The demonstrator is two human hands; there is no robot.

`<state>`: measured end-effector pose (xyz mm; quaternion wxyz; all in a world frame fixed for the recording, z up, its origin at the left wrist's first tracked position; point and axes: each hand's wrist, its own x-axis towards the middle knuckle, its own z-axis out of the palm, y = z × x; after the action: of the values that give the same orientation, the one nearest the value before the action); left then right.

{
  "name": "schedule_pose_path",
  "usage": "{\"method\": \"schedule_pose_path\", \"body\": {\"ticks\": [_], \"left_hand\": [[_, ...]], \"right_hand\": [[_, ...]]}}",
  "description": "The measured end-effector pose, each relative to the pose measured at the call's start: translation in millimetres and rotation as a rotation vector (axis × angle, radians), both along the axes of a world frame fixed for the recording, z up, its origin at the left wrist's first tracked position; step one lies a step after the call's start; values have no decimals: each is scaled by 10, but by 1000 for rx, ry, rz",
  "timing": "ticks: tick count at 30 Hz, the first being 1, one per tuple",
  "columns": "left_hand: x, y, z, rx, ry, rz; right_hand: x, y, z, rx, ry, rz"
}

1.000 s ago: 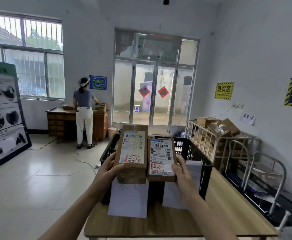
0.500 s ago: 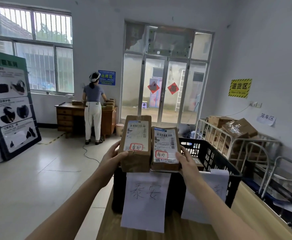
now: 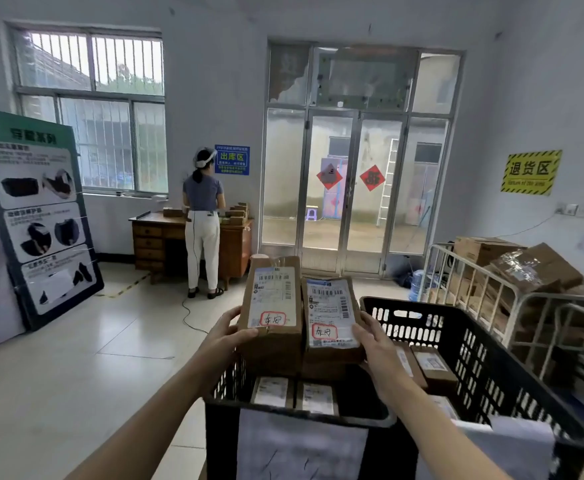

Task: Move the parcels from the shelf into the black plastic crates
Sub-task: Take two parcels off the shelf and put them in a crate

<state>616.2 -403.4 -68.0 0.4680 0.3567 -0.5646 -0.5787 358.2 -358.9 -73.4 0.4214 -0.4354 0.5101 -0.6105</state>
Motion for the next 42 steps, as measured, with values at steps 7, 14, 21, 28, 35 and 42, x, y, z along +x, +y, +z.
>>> {"method": "schedule_pose_path", "body": {"ticks": [7,14,21,28,35,42], "left_hand": [[-118,-575,-252,131,-175,-69],[-172,-744,-507,298,-271,-102],[-228,-787,-747,459,-354,-180],[-298,-991,-948,523,-464,-143],[-412,-1196,-1060,513,-548,-109],[-526,-1344,-1097,487,-552,-62]], "right_hand": [[-273,-661,-510,207,34,70],[-347,-903,-909,441,81,111],[-321,-951,-1192,622,129,115],[-220,-1079,-1336,690,166,88],[-207,-1303,-1416,733,184,80],[-241,-1460,-1530,705,293,0]]}}
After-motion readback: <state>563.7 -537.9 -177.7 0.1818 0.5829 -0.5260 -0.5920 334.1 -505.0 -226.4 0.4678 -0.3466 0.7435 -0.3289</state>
